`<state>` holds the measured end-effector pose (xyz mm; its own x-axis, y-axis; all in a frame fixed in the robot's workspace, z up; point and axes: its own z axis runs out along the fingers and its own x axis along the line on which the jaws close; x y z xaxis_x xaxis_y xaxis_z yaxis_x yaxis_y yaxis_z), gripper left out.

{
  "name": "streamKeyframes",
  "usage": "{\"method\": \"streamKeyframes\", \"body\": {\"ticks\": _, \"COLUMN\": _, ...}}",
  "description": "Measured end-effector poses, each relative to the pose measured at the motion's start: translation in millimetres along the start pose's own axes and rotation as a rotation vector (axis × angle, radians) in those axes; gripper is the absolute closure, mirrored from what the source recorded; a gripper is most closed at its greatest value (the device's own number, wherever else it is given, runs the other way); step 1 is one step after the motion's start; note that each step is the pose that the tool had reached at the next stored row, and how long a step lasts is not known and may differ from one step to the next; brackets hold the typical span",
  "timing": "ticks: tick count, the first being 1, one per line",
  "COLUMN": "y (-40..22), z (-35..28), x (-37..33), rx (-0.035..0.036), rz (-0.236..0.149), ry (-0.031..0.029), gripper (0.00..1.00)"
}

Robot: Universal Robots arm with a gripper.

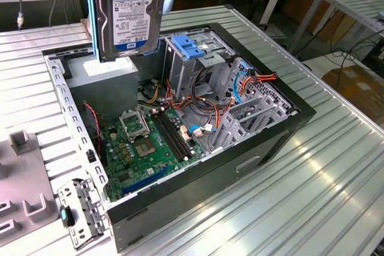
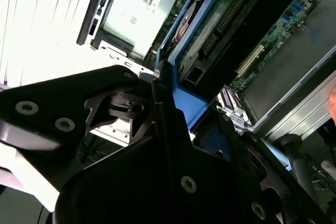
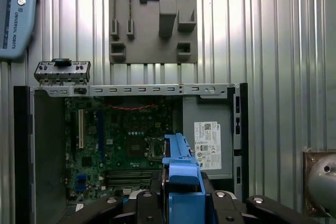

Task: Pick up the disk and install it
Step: 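Insert the disk into the insertion slot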

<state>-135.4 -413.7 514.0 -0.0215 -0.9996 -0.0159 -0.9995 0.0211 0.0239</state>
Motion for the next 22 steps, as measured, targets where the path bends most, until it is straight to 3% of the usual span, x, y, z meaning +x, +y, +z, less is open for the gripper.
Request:
{"method": "streamKeyframes", "body": {"ticks": 14, "y": -1.3, "z": -0.2, "x": 17.2, "rx": 0.0001, "rz": 0.000, "ry": -0.0001, "gripper": 0.63}}
{"method": "streamKeyframes", "body": {"ticks": 22, "y": -1.3, "z": -0.3, "x": 17.6, "rx": 0.0001, "rz": 0.000, "ry": -0.0001, "gripper": 0.63}}
